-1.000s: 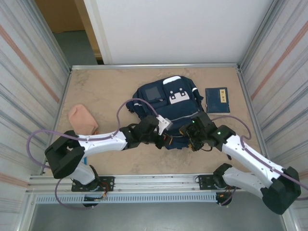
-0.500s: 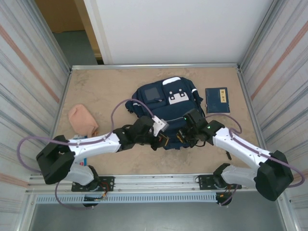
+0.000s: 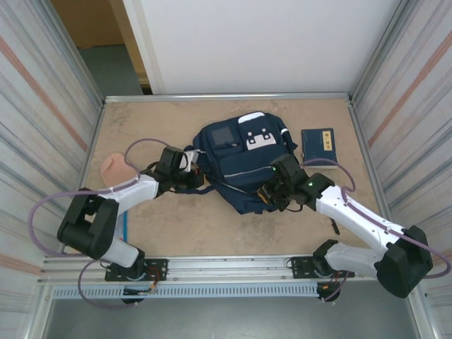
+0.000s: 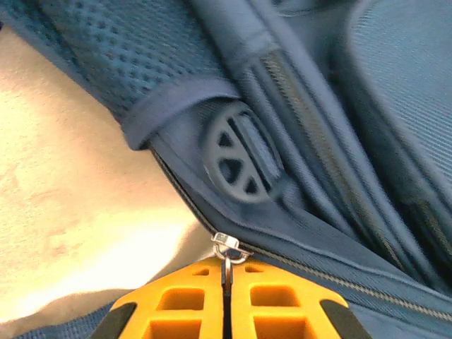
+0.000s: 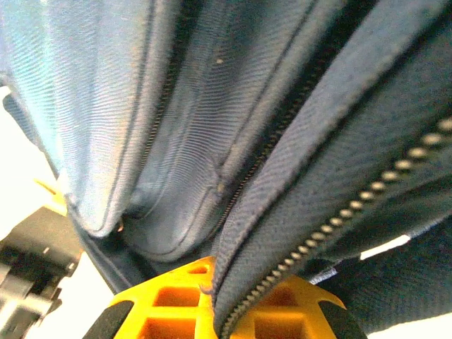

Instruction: Pack books, pencil case, and school supplies into a backpack

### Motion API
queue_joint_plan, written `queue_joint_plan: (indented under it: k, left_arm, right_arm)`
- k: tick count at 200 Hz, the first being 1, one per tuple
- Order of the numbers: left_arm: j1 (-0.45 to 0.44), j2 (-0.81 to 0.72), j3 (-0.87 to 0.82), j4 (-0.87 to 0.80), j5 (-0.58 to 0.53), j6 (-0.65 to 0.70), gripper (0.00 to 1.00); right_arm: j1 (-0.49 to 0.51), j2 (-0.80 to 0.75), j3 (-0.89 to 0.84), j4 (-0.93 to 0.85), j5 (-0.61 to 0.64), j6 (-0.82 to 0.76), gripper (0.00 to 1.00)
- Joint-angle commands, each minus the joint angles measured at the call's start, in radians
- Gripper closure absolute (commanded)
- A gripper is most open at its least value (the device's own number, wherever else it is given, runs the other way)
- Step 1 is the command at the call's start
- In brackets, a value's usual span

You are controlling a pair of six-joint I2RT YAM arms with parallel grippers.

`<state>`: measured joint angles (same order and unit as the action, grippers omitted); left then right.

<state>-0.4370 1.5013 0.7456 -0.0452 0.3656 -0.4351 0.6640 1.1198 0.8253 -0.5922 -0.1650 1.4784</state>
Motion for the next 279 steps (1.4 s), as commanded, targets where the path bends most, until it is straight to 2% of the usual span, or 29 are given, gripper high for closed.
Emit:
queue_joint_plan:
  k: [1,11,44,51,61,70,94,124,143,159,175,196,208,214,230,250,262,279]
  left_arm:
    - [0.021,0.044,0.082,-0.105,-0.095,-0.011,1.0]
    - [0.031,0.052,0.093,-0.112,-0.113,-0.004,0.99]
    - [0.051,0.009,0.099,-0.114,-0.182,-0.013,0.82]
    - [0.056,-0.013,0.104,-0.133,-0.183,-0.014,0.76]
    - [0.053,-0.049,0.121,-0.174,-0.166,0.009,0.65]
    - [0.034,-0.091,0.131,-0.198,-0.159,0.033,0.57]
    - [-0.029,-0.214,0.135,-0.27,-0.17,0.054,0.47]
    - [-0.098,-0.295,0.116,-0.277,-0.105,0.067,0.43]
    - [-0.171,-0.29,0.137,-0.263,-0.098,0.072,0.42]
    - [-0.252,-0.274,0.167,-0.255,-0.128,0.105,0.41]
    - [-0.327,-0.242,0.192,-0.225,-0.142,0.179,0.38]
    - [-0.418,-0.167,0.268,-0.236,-0.08,0.354,0.32]
    - [-0.469,-0.113,0.338,-0.291,-0.145,0.432,0.27]
    - [-0.488,-0.082,0.368,-0.315,-0.2,0.463,0.25]
    - [-0.512,0.002,0.431,-0.34,-0.288,0.527,0.22]
    - [-0.511,0.11,0.497,-0.357,-0.311,0.571,0.17]
    - [-0.516,0.163,0.529,-0.369,-0.318,0.59,0.04]
    - [-0.534,0.222,0.551,-0.368,-0.33,0.654,0.01]
  right_arm:
    - [0.025,-0.016,0.051,-0.003,-0.008,-0.079,1.0]
    - [0.039,-0.001,0.058,0.005,-0.001,-0.109,1.0]
    - [0.085,0.131,0.141,-0.024,-0.037,-0.223,1.0]
    - [0.096,0.157,0.149,-0.013,-0.045,-0.239,0.9]
    - [0.103,0.185,0.153,0.006,-0.064,-0.241,0.69]
    - [0.103,0.204,0.157,0.018,-0.09,-0.25,0.59]
    - [0.102,0.194,0.178,-0.035,-0.034,-0.299,0.51]
    - [0.074,0.124,0.254,-0.218,0.151,-0.466,0.45]
    - [-0.001,0.08,0.288,-0.322,0.269,-0.551,0.43]
    - [-0.104,0.034,0.266,-0.337,0.295,-0.581,0.41]
    - [-0.225,-0.004,0.219,-0.307,0.243,-0.594,0.4]
    - [-0.347,-0.036,0.162,-0.259,0.154,-0.617,0.4]
    - [-0.399,-0.041,0.136,-0.236,0.11,-0.63,0.4]
    - [-0.425,-0.041,0.128,-0.225,0.073,-0.65,0.35]
    - [-0.479,-0.042,0.106,-0.167,-0.037,-0.74,0.33]
    - [-0.517,-0.043,0.094,-0.155,0.062,-0.748,0.31]
    - [-0.549,-0.032,0.089,-0.146,0.121,-0.724,0.31]
    - [-0.603,-0.011,0.085,-0.106,0.057,-0.694,0.31]
